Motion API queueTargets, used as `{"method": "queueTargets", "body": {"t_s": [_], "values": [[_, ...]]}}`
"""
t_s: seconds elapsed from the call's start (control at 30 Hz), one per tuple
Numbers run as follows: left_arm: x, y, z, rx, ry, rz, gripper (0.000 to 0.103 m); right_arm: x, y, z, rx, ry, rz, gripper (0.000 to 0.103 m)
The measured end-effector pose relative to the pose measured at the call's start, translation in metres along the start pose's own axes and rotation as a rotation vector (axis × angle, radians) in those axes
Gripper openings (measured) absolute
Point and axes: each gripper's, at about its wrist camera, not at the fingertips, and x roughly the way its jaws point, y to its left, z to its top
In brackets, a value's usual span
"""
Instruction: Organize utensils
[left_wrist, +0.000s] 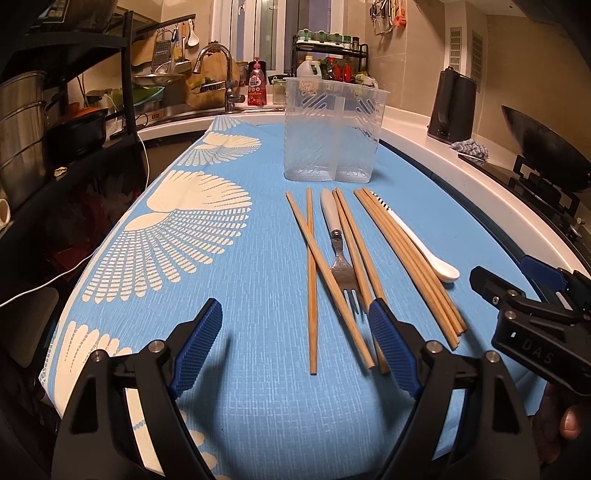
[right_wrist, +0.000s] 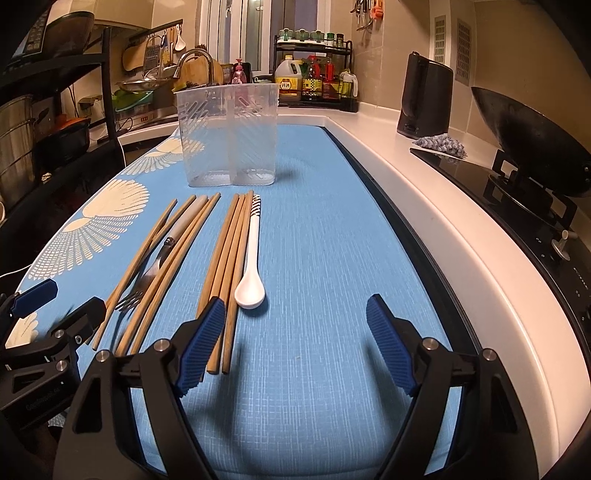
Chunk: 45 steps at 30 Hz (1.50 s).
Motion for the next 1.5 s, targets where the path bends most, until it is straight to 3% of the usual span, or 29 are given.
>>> {"method": "queueTargets", "body": {"t_s": [1.1, 1.3, 1.5], "values": [[-0.0075, -0.0002, 0.0026, -0.003, -0.031, -0.008, 0.066, -0.0050, 0.0015, 0.0028, -0.012, -0.018, -0.008, 0.078], [-0.0068, 0.0010, 0.0033, -0.009, -0.028, 0.005, 0.051, -0.0049, 0.0025, 0.0031, -0.012, -0.021, -0.005, 0.073], [-0.0046, 0.0021, 0.0022, -0.018, -0.007, -0.007, 0.028, -0.0047, 0.0048, 0.0024, -0.015, -0.023, -0.001, 0.056]]}}
